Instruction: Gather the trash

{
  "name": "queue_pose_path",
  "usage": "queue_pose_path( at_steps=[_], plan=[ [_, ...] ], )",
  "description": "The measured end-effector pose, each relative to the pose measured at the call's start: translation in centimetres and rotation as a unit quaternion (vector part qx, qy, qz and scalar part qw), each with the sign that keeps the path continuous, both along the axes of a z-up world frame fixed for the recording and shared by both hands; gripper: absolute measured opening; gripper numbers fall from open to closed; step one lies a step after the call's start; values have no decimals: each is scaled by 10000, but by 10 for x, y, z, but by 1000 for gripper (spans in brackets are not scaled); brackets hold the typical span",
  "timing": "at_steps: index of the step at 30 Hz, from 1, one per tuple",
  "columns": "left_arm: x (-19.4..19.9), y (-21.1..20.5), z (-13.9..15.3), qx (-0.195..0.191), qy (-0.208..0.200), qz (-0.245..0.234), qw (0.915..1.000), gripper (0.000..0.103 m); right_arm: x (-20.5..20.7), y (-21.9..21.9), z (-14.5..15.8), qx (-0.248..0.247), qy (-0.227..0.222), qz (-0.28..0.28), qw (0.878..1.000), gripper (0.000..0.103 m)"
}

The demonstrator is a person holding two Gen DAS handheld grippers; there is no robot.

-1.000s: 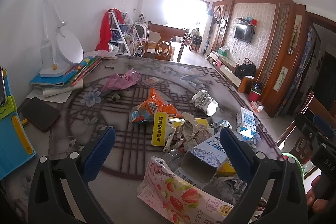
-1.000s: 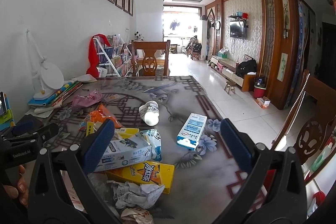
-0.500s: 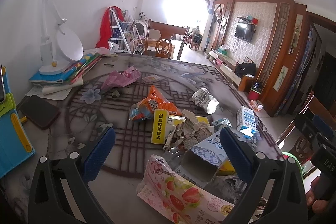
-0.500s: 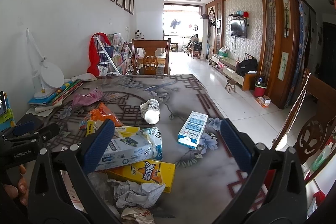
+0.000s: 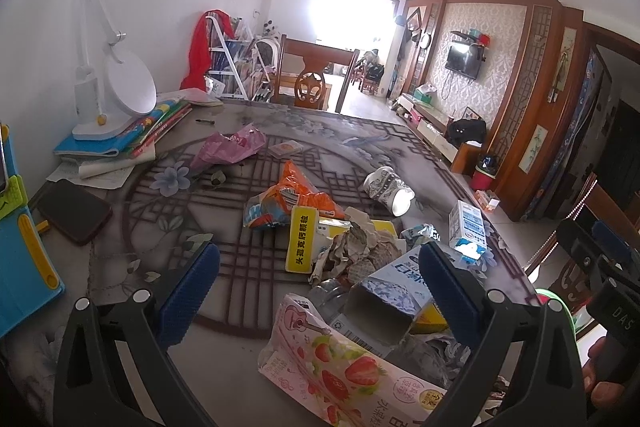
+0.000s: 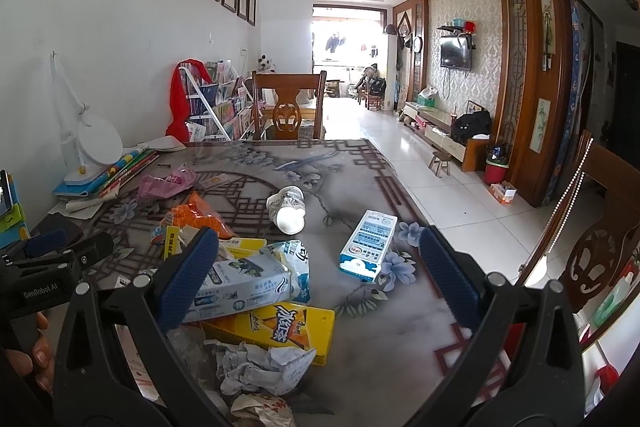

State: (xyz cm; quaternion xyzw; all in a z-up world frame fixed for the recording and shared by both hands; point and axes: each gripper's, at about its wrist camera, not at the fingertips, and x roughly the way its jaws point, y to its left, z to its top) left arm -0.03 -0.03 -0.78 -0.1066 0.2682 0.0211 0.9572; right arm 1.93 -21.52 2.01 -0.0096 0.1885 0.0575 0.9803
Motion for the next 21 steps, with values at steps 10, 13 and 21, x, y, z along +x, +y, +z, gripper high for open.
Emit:
queue_pose_path(
  at_steps=[10, 13, 21],
  plan=[
    [1, -3, -2, -22, 45, -43, 10000, 95, 0, -1, -2, 12, 21, 4, 10000, 99],
    [2, -3, 0, -90, 70, -171, 9998, 95, 0, -1, -2, 10, 42, -6, 10000, 99],
    [-4, -12, 9, -268, 405, -760, 9959, 95, -8, -7, 3, -30, -44, 47, 10000, 99]
  ],
)
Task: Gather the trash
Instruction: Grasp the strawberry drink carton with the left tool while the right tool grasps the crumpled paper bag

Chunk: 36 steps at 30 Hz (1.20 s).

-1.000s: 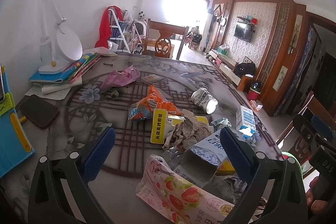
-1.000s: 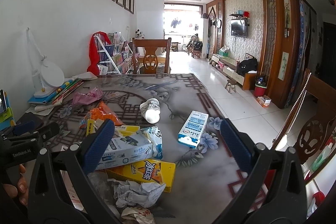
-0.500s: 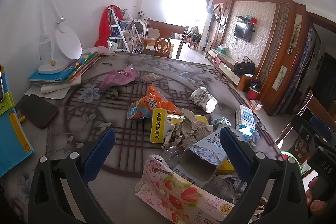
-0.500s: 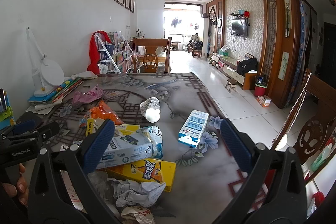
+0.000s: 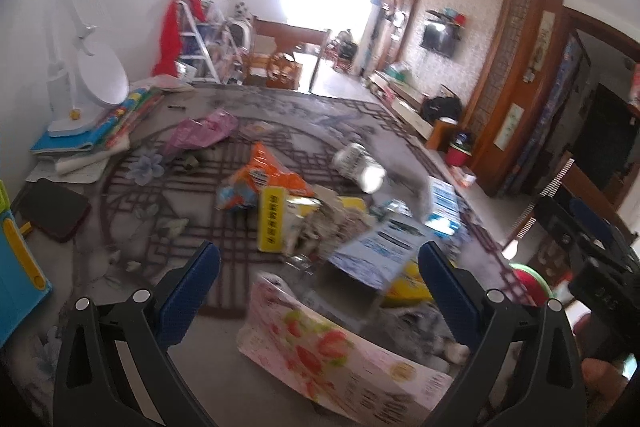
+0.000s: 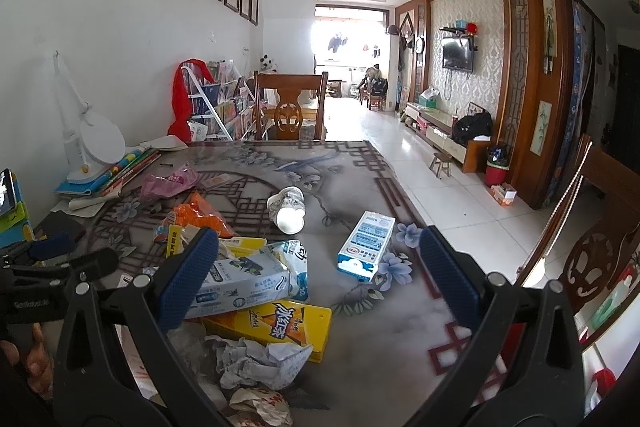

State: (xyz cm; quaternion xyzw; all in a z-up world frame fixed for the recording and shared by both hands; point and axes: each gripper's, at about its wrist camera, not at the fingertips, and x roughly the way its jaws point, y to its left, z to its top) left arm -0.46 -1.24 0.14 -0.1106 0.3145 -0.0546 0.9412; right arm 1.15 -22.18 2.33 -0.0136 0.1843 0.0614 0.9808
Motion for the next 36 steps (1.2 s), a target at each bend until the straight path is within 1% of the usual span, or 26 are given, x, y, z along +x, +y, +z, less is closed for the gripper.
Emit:
queue_pose_path(
  at_steps=[2, 4, 5, 7, 9, 10, 11, 12, 13, 14, 15, 16, 17, 18, 19, 21, 23, 26, 28, 31, 33, 35, 36],
  plan=[
    [-5, -5, 3, -296, 140, -336, 9989, 94, -4, -2, 2, 10, -23, -3, 10000, 99],
    [-12, -12, 2, -515, 295, -580, 9965, 94, -6, -6, 1, 64, 7, -10, 10000, 99],
    [-16, -16, 0, -553, 393, -675, 9954, 94, -7, -7, 1, 85, 32, -18, 10000, 99],
    [-20, -25, -6, -416, 575, -703, 9950, 94, -6, -12, 0, 141, 140, -48, 9998, 99],
    [-16, -28, -17, -273, 816, -614, 9944, 93, -5, -16, 1, 208, 241, -70, 9995, 99],
    [-14, -27, -22, -317, 946, -562, 9934, 87, -5, -20, 1, 257, 298, -65, 9992, 99],
    [-11, -22, -27, -446, 1098, -502, 9917, 81, -5, -20, 2, 280, 332, -54, 9990, 99],
    [-7, -15, -35, -703, 1291, -403, 9883, 79, -5, -24, 1, 323, 440, -8, 9985, 99],
    [-5, -8, -40, -911, 1414, -348, 9851, 75, -4, -25, 0, 333, 522, 31, 9981, 99],
    [-4, 0, -45, -1110, 1507, -278, 9819, 70, -3, -26, -2, 340, 660, 95, 9972, 99],
    [-4, 5, -49, -1252, 1535, -218, 9799, 69, -2, -25, -4, 340, 769, 151, 9963, 99],
    [-4, 11, -53, -1399, 1531, -181, 9781, 65, -2, -26, -7, 348, 889, 214, 9952, 99],
    [-4, 14, -53, -1463, 1519, -153, 9774, 60, -2, -26, -13, 378, 1104, 334, 9926, 99],
    [-4, 18, -54, -1495, 1505, -99, 9772, 57, -2, -25, -16, 399, 1250, 396, 9906, 99],
    [-4, 21, -56, -1508, 1491, -70, 9772, 54, -2, -25, -23, 446, 1503, 532, 9862, 99],
    [-4, 26, -60, -1612, 1464, 7, 9760, 51, -4, -22, -35, 502, 1866, 770, 9781, 99],
    [-3, 30, -61, -1664, 1455, 68, 9752, 47, -8, -14, -51, 485, 2267, 1047, 9671, 99],
    [-2, 35, -62, -1681, 1438, 97, 9752, 43, -13, 1, -70, 370, 2684, 1319, 9535, 99],
    [-4, 37, -61, -1624, 1395, 116, 9767, 41, -13, 5, -79, 346, 2821, 1398, 9485, 99],
    [-5, 40, -60, -1578, 1345, 162, 9781, 41, -9, 5, -88, 545, 3040, 1421, 9404, 99],
    [-3, 40, -60, -1583, 1364, 180, 9778, 45, -4, 0, -94, 785, 3239, 1368, 9328, 97],
    [-3, 42, -62, -1587, 1384, 189, 9774, 59, -1, -3, -101, 920, 3425, 1332, 9255, 93],
    [-3, 42, -63, -1616, 1384, 182, 9769, 63, 0, -3, -104, 961, 3512, 1333, 9218, 90]
  ],
)
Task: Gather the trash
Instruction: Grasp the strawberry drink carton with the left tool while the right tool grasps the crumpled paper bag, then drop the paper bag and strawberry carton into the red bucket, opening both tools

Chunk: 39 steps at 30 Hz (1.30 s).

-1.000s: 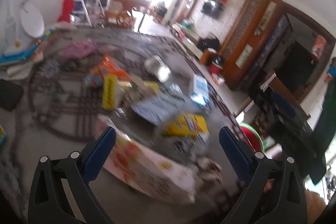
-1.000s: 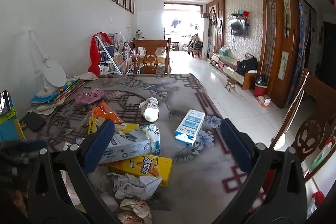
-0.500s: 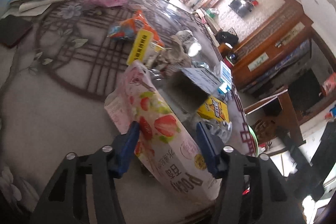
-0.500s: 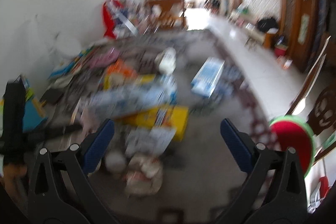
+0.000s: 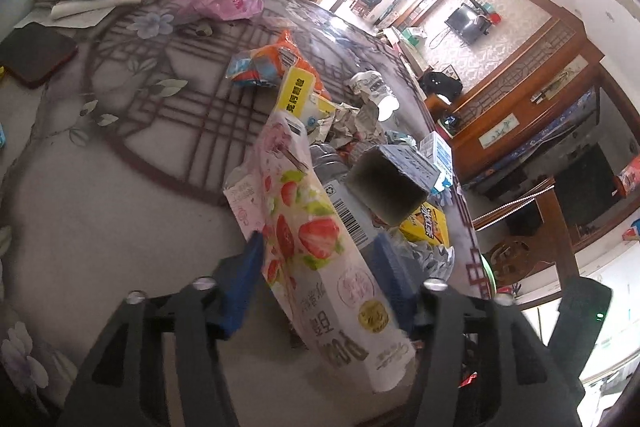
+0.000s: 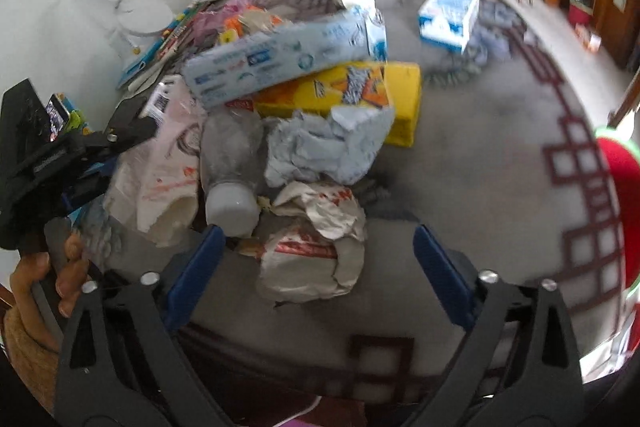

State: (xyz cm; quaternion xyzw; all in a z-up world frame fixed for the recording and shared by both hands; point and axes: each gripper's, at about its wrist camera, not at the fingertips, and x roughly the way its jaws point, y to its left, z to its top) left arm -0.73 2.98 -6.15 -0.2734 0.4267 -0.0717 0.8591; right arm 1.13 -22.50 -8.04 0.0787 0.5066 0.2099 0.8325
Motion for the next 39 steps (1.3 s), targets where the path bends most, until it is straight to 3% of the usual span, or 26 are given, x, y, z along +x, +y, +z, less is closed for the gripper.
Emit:
queue_pose_path(
  at_steps=[3, 6, 7, 8, 10, 16, 22, 28, 35, 39],
  plan=[
    [1, 4, -1, -382, -63, -68, 9992, 69, 1, 1, -6, 36, 153, 56, 9999, 77],
    [-1, 5, -5, -489, -33, -66, 9988, 70, 1, 3, -7, 26, 182, 104, 9998, 63],
    [-1, 5, -7, -496, 7, -45, 9988, 68, 1, 3, -7, 34, 184, 115, 9998, 54],
    [0, 6, -9, -498, 41, -19, 9987, 65, 1, 3, -7, 30, 191, 118, 9997, 50],
    [0, 8, -12, -516, 116, 26, 9986, 47, 2, 3, -6, -5, 145, 107, 9998, 45],
    [-2, 18, -11, -309, 74, 366, 9988, 25, -1, -10, 12, -69, -360, -166, 9992, 41],
    [-14, 17, 15, 256, -408, 615, 9969, 24, -2, -15, 30, -146, -779, -258, 9965, 41],
    [-27, -1, 55, 645, -1071, 400, 9913, 24, -6, -33, 55, 202, -1173, -525, 9915, 41],
    [-19, -35, 78, 425, -1314, -52, 9904, 24, -7, -79, 97, 792, -1625, -1146, 9768, 41],
    [-12, -71, 85, 487, -1448, -462, 9872, 24, -7, -134, 119, 693, -1812, -1655, 9669, 43]
  ],
)
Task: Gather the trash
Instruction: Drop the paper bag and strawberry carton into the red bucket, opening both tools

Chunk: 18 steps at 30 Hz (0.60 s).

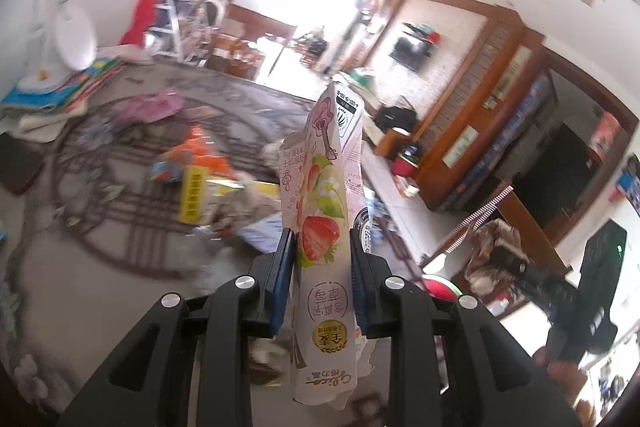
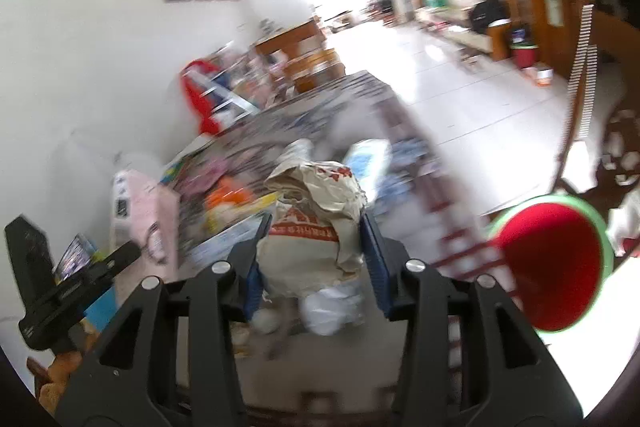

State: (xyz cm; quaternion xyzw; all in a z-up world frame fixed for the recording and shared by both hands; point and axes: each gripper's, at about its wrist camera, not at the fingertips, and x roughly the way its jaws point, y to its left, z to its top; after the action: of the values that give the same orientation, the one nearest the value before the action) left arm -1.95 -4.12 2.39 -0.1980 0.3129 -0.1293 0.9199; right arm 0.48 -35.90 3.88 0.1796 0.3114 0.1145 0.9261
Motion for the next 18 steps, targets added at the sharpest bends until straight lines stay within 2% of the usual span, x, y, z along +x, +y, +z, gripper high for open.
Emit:
queue_pose_path(
  at_steps=[5, 6, 10, 15, 18],
  plan=[
    [14, -37, 5, 2, -54, -471, 9989, 24, -3, -76, -18, 91, 276, -936, 9952, 43],
    [17, -47, 6, -1, -58, -575, 9983, 24, -3, -93, -30, 10, 449, -1206, 9917, 43],
    [37, -96, 7, 72, 6, -1287, 9917, 24, -3, -129, -75, 190, 949, -1636, 9818, 43],
    [70, -165, 4, 427, 1, -2195, 9747, 24, -3, -151, -117, 270, 1332, -1833, 9736, 43],
    [95, -212, -3, 475, 89, -2837, 9577, 24, 2, -158, -129, 260, 1387, -1960, 9704, 44]
  ],
)
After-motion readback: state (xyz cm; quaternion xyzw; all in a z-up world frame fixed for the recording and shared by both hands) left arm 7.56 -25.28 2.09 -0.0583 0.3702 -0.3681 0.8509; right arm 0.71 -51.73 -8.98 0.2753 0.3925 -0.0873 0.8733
